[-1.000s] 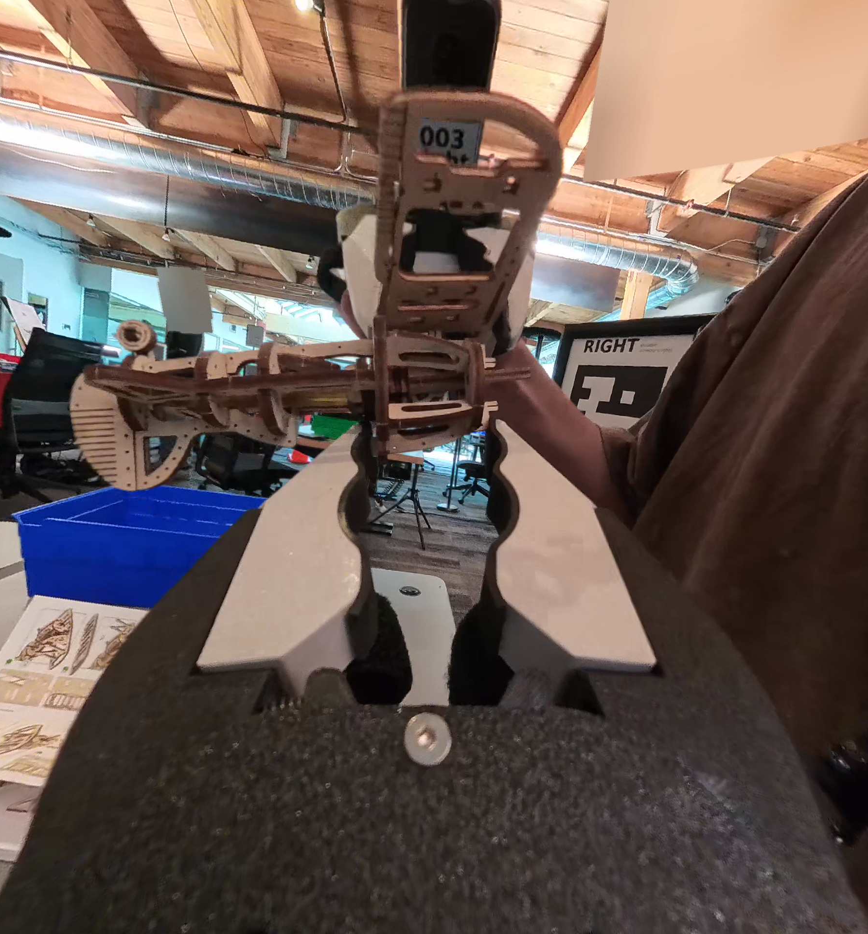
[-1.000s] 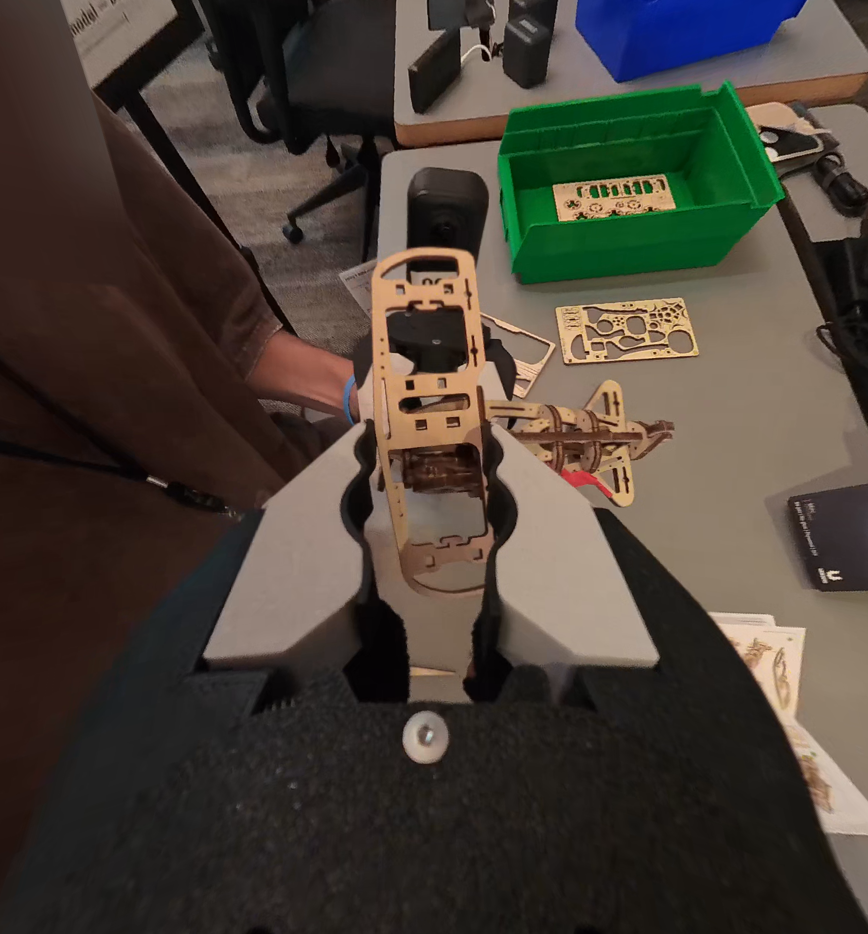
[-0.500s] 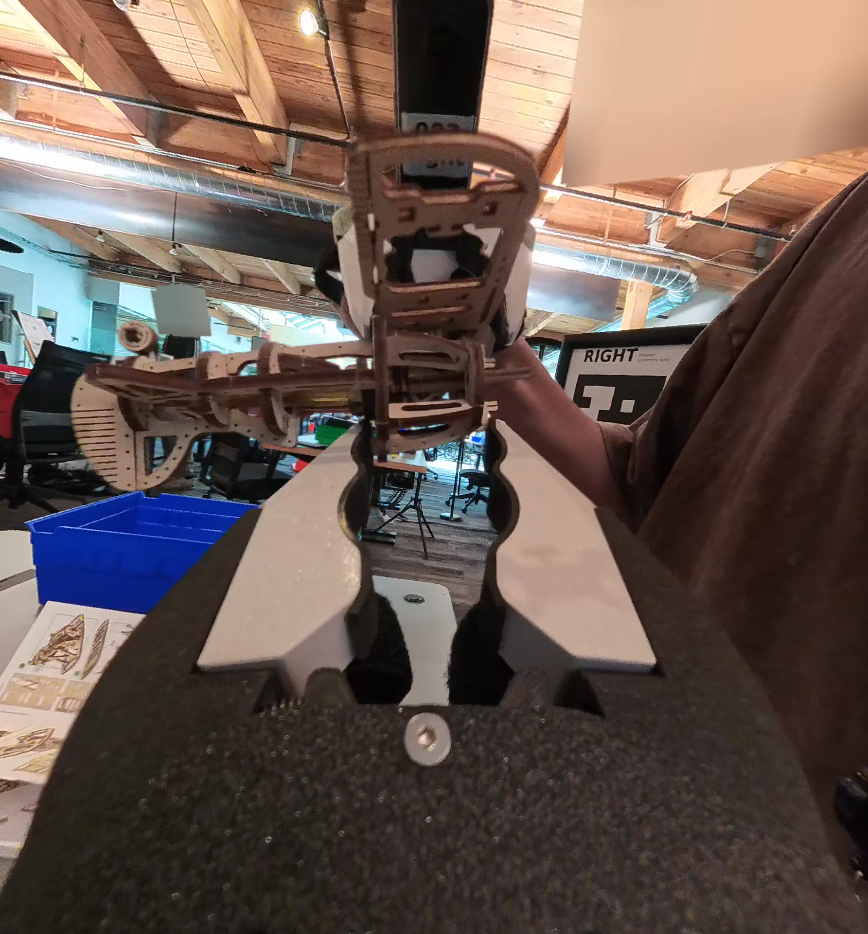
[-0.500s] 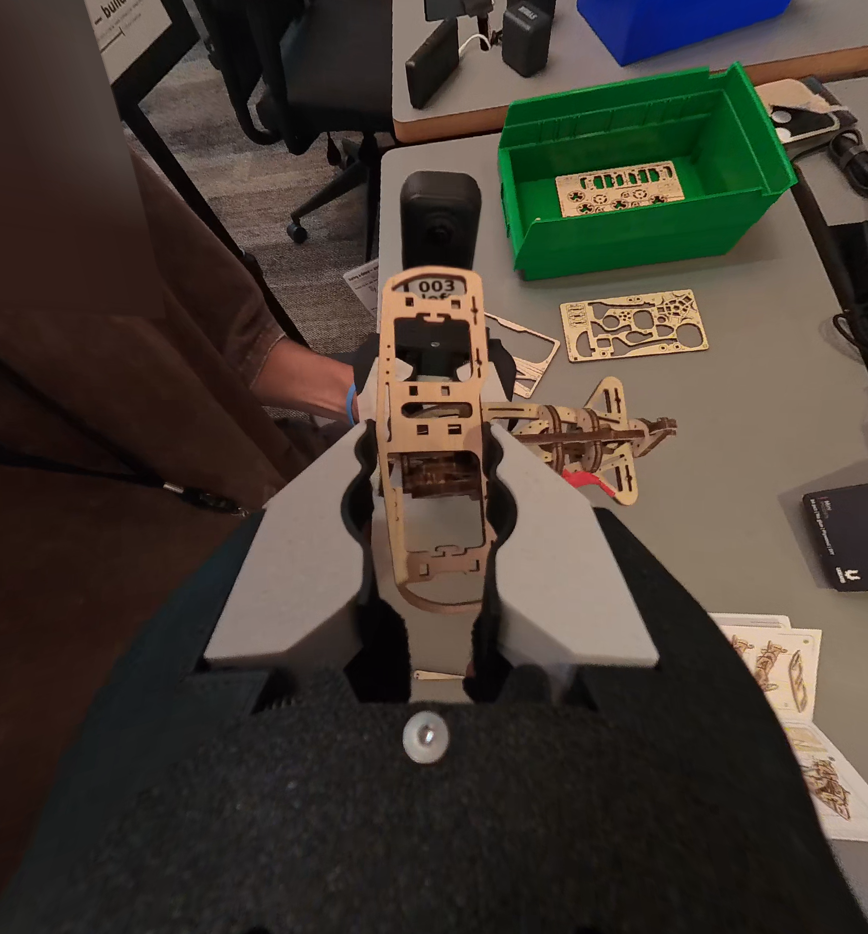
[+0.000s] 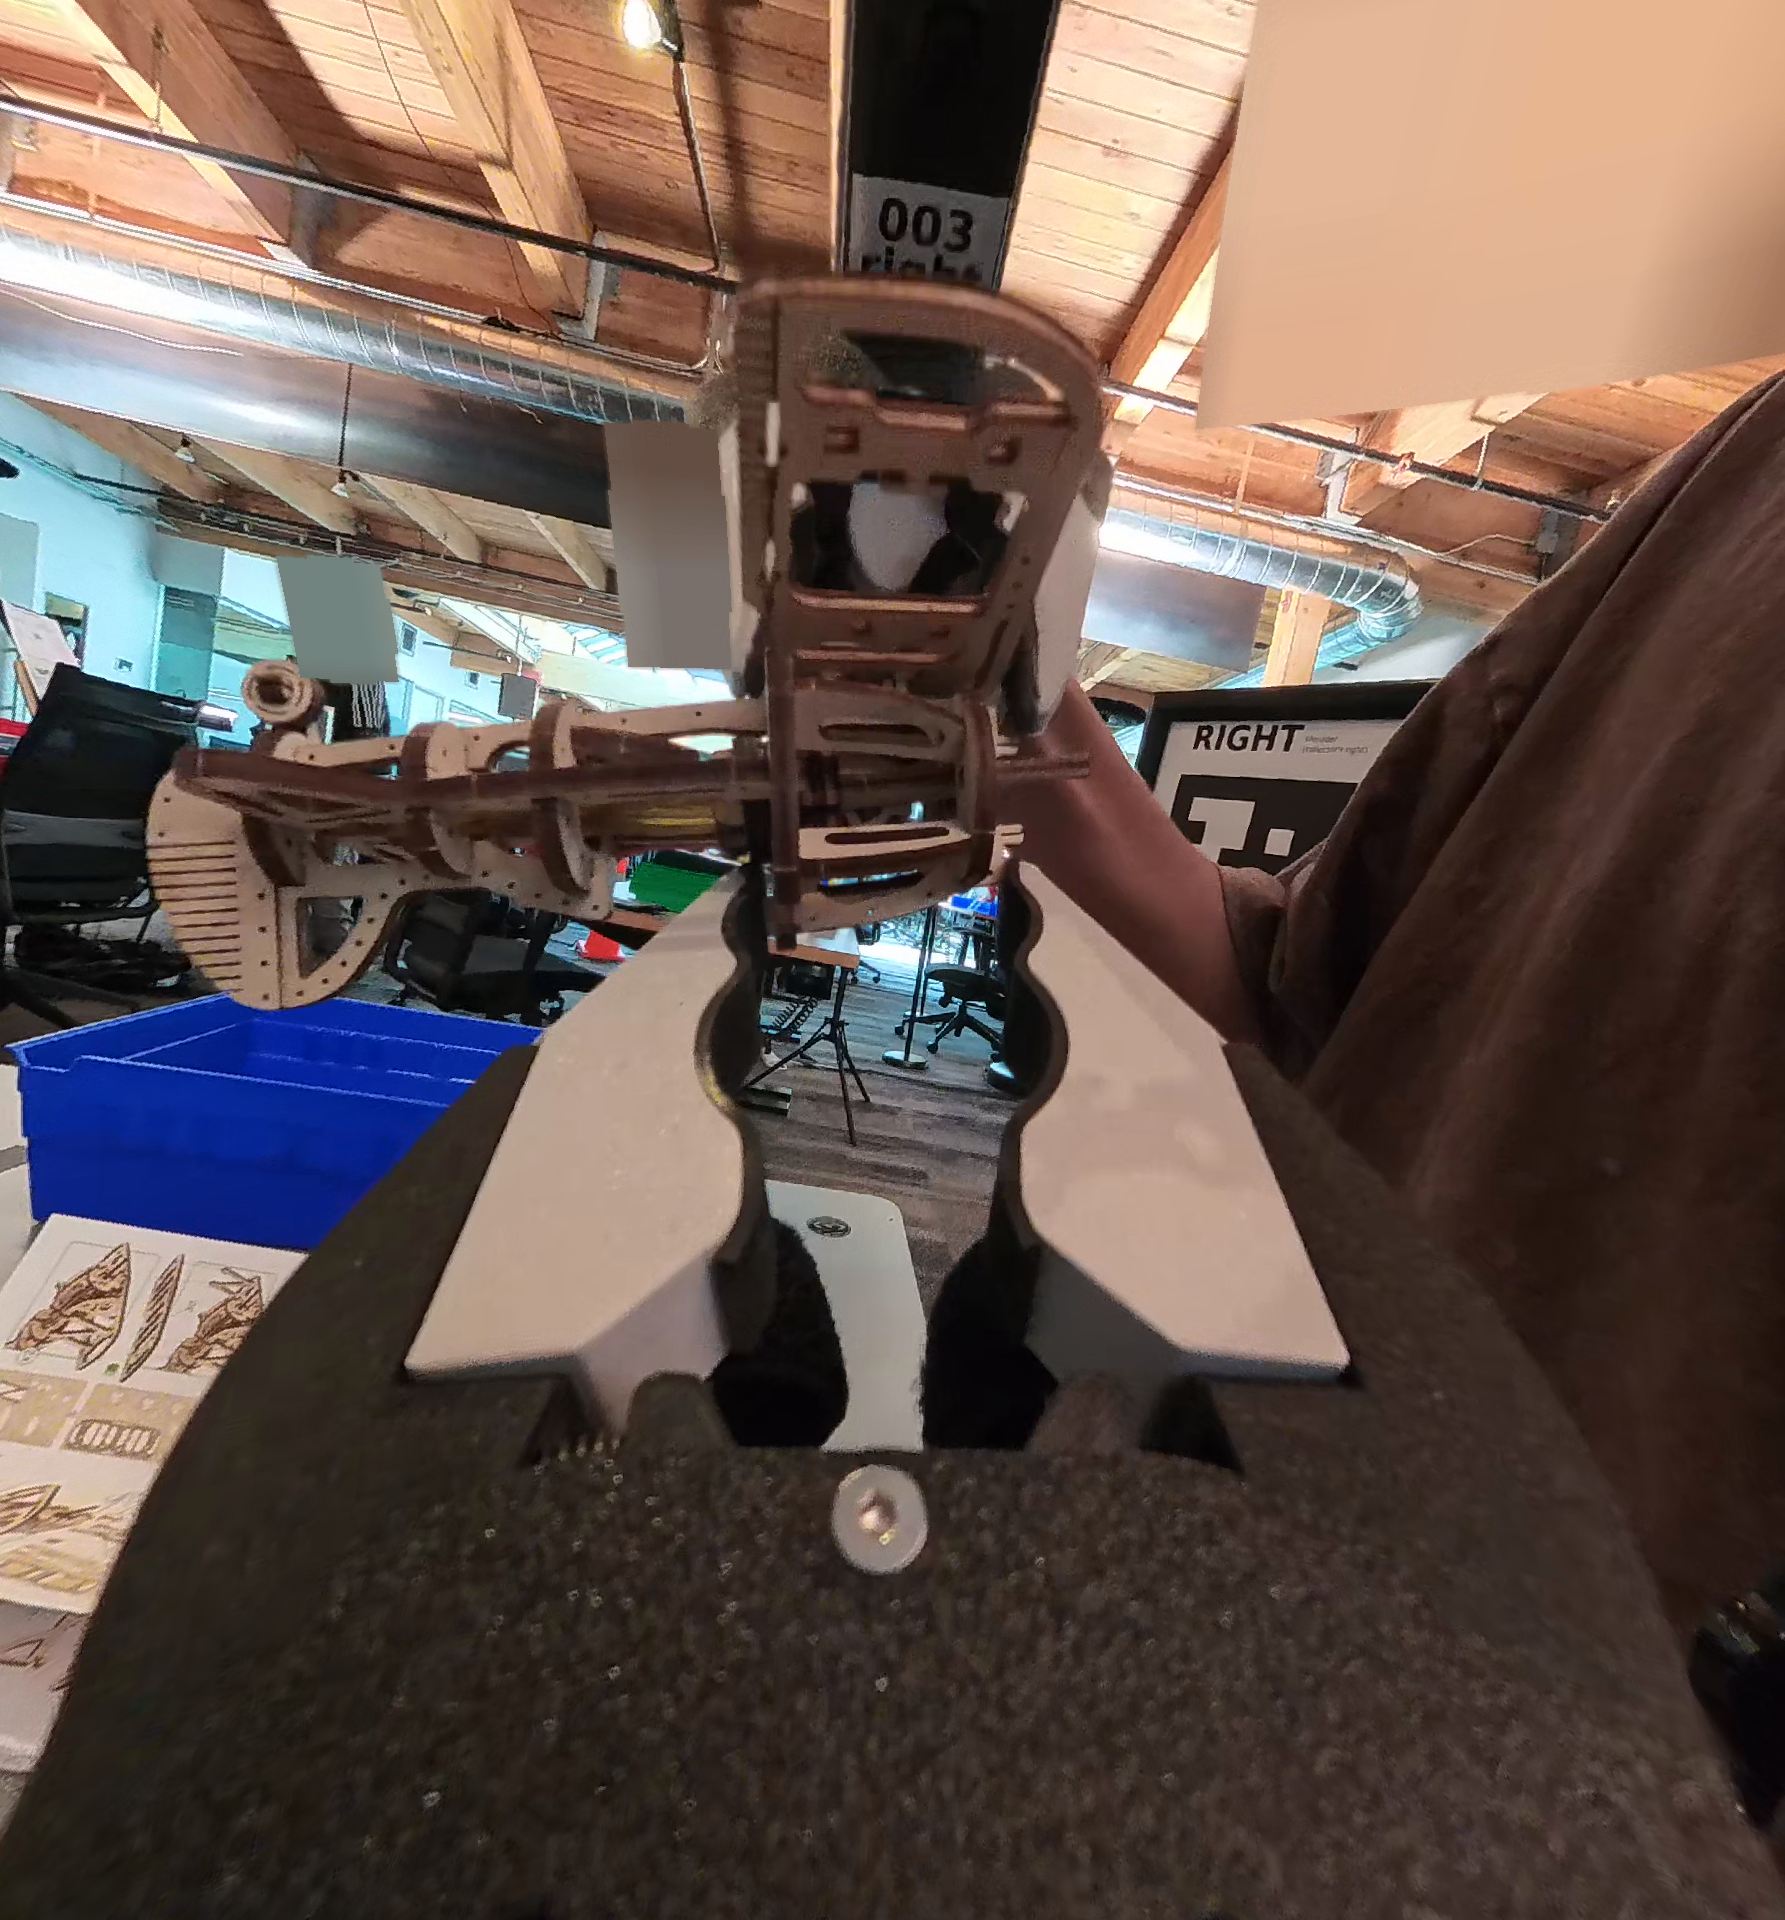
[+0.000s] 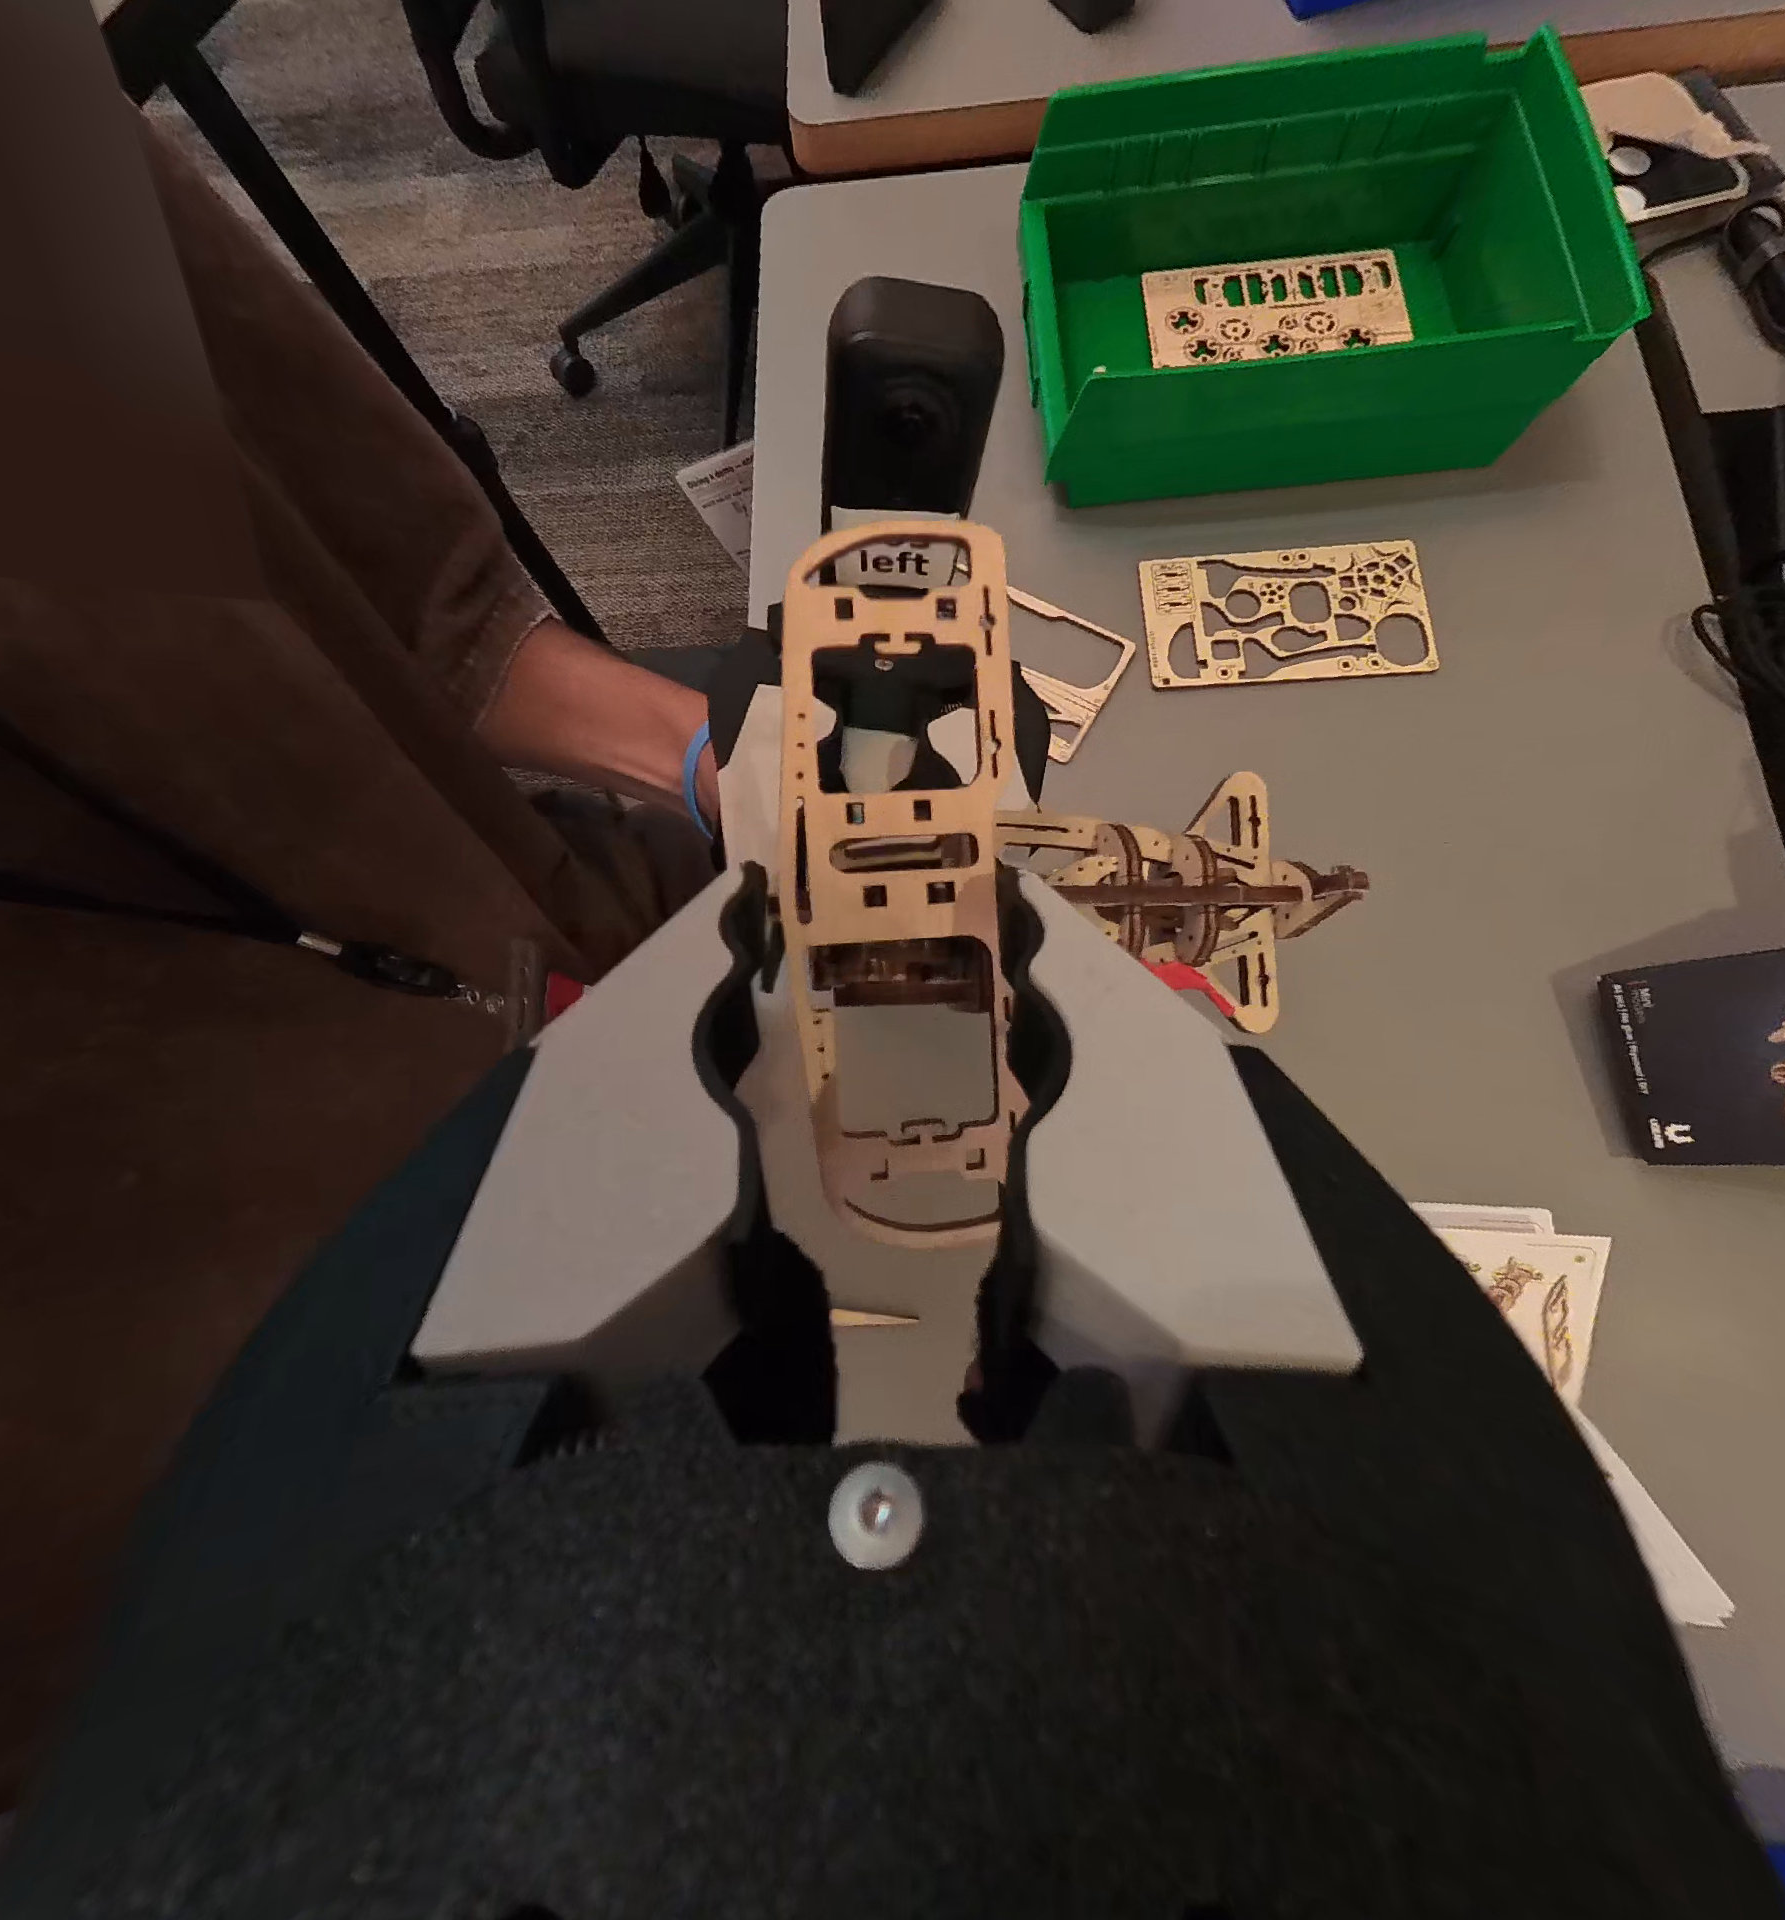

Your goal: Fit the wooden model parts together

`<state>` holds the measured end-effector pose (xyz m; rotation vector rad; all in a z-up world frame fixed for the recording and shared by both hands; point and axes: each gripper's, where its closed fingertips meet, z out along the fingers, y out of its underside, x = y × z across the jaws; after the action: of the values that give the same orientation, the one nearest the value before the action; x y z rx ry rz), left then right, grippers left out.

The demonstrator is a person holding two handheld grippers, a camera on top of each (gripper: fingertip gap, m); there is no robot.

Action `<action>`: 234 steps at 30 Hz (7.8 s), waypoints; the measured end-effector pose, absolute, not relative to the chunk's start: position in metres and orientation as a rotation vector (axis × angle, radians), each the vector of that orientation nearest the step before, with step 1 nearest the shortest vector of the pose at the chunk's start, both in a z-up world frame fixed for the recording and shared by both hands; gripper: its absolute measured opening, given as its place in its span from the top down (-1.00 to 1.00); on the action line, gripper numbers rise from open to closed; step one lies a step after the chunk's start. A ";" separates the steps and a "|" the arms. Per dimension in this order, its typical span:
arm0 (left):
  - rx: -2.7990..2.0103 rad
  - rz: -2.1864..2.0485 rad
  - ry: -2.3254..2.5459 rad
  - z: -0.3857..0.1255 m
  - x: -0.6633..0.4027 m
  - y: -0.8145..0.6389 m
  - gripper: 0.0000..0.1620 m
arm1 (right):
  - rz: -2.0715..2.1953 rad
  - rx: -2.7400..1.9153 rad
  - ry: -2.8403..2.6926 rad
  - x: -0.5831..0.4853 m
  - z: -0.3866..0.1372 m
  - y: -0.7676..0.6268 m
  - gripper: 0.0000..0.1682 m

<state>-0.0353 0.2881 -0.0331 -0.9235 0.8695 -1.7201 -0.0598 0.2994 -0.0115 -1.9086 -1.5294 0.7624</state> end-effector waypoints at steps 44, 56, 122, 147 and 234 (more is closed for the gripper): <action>-1.168 -1.902 0.806 -0.058 -0.035 0.313 0.49 | 1.357 -1.916 -1.202 -0.054 -0.035 0.334 0.53; -1.122 -1.892 0.784 -0.053 -0.045 0.318 0.49 | 1.207 -2.007 -1.314 -0.060 -0.033 0.336 0.52; -1.251 -1.791 1.022 -0.079 -0.028 0.302 0.50 | 0.945 -2.058 -1.745 -0.054 -0.053 0.323 0.55; -1.117 -1.423 1.183 -0.078 -0.013 0.283 0.49 | 0.839 -1.828 -1.826 -0.047 -0.035 0.290 0.33; -1.187 -0.829 1.127 -0.123 0.035 0.285 0.49 | 1.950 -1.745 0.317 -0.002 -0.097 0.288 0.45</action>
<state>0.0353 0.2848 -0.1234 -1.1868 1.1273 -0.8293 -0.0017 0.2877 -0.0974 -1.7447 0.3171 1.9499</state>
